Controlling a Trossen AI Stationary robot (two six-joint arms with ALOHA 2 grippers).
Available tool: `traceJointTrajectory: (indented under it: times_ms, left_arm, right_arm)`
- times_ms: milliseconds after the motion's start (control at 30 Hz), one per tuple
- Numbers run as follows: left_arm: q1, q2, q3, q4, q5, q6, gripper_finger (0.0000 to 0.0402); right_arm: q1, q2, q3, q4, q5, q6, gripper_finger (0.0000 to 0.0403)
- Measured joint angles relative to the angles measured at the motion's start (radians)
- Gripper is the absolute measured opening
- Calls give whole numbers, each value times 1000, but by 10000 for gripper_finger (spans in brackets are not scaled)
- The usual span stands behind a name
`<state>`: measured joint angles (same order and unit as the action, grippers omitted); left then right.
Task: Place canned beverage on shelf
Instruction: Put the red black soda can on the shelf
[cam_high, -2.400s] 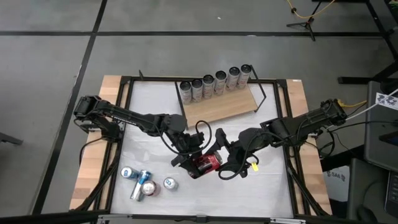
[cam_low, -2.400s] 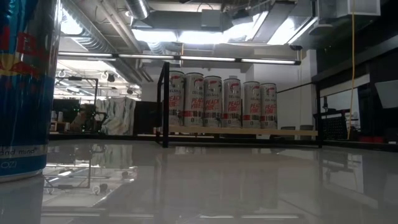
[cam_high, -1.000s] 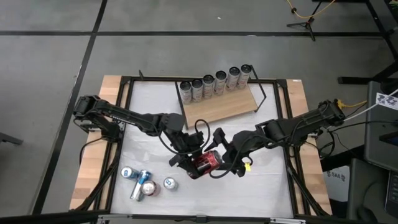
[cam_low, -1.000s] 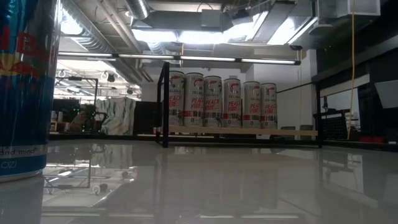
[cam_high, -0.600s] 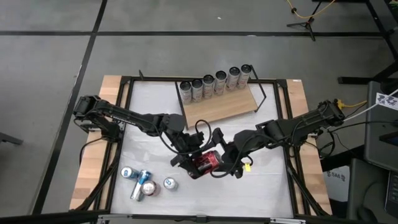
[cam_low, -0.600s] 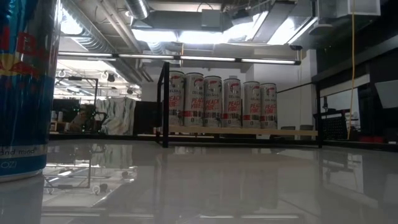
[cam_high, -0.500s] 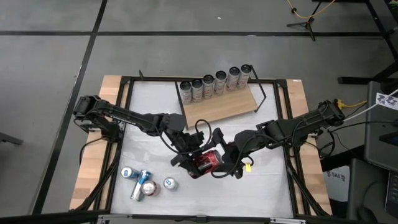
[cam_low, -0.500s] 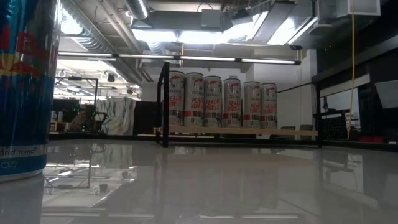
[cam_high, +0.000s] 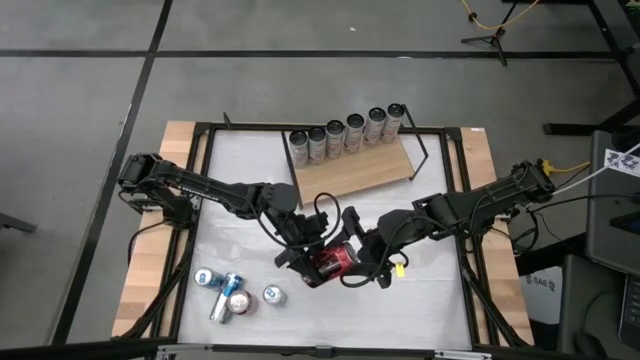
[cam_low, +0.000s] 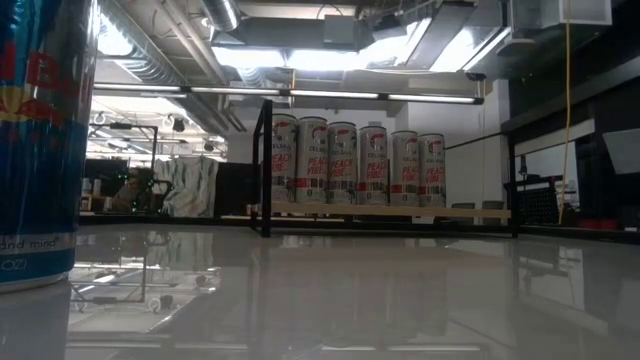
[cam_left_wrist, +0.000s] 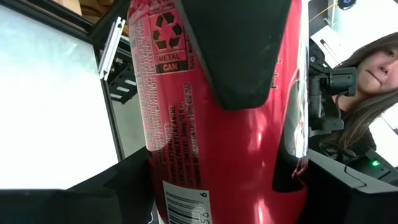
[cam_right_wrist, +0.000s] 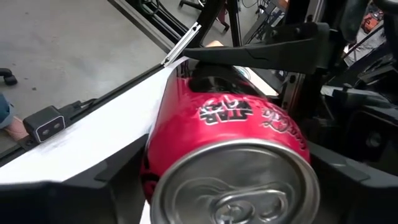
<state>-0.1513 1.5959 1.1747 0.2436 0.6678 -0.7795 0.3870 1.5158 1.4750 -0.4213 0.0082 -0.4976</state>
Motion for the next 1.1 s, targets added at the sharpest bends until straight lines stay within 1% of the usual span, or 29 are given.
traceJointTrajectory:
  times_ms: [67,133,200,300,400,567,700,933,1100]
  left_arm:
    - [0,0,0,0,1,0,290]
    - [0,0,0,0,1,0,298]
    - [0,0,0,0,-2,1,310]
    - [0,0,0,-7,-21,4,328]
    - [2,0,0,-9,-41,-1,339]
    - [1,0,0,-13,-62,-31,340]
    - [5,0,0,-31,-57,-31,339]
    - [30,2,-2,-46,-40,-38,339]
    - [63,2,-2,-131,-25,-49,339]
  right_arm:
    - [0,0,0,0,0,0,299]
    - [0,0,0,0,0,0,292]
    - [0,0,0,0,0,1,292]
    - [0,0,0,-4,0,1,303]
    - [0,0,0,-9,-1,4,307]
    - [0,0,0,-7,-1,4,295]
    - [0,0,0,-24,-2,6,296]
    - [-3,-2,3,-100,12,101,296]
    - [-2,-3,2,-147,11,109,296]
